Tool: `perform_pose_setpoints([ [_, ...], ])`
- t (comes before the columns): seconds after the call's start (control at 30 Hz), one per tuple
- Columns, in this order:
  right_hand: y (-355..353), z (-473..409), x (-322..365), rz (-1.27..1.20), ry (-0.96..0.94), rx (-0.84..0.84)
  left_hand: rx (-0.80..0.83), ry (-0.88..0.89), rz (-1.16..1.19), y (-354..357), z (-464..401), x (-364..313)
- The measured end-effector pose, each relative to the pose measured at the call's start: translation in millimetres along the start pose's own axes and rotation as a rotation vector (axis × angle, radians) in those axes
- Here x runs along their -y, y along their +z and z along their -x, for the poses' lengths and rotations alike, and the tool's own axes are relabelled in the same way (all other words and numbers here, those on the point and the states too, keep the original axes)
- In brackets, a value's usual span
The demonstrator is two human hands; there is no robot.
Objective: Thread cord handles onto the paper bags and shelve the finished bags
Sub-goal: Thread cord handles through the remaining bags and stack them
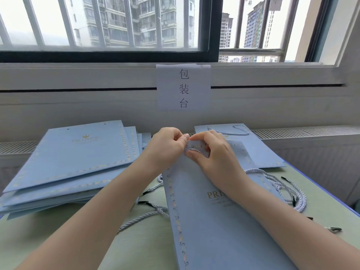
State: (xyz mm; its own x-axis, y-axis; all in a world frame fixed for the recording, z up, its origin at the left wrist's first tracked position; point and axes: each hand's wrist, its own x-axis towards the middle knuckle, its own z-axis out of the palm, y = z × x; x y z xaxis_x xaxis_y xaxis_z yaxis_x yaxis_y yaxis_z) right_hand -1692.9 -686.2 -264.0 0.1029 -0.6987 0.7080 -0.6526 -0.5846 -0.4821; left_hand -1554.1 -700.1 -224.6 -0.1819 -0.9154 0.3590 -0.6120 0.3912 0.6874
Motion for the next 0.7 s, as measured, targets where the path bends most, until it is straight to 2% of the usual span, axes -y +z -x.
perform_pose_setpoints([
  [0.1, 1.1, 0.8, 0.5, 0.018, -0.052, -0.043, 0.024, -0.007, -0.003, 0.3, 0.6, -0.5],
  [0.23, 2.7, 0.1, 1.0, 0.026, -0.063, -0.032, 0.063, -0.068, 0.201, -5.8, 1.2, -0.7],
  [0.3, 3.5, 0.5, 1.1, 0.022, -0.076, -0.029, 0.067, -0.095, 0.225, -7.9, 1.3, -0.7],
  [0.47, 4.8, 1.5, 0.7, -0.001, -0.094, -0.018, 0.061, -0.105, 0.190, -9.0, 1.2, 1.6],
  [0.7, 6.2, 2.9, -6.6, 0.022, -0.130, -0.030, -0.027, 0.015, 0.071, -2.3, 1.4, 4.1],
])
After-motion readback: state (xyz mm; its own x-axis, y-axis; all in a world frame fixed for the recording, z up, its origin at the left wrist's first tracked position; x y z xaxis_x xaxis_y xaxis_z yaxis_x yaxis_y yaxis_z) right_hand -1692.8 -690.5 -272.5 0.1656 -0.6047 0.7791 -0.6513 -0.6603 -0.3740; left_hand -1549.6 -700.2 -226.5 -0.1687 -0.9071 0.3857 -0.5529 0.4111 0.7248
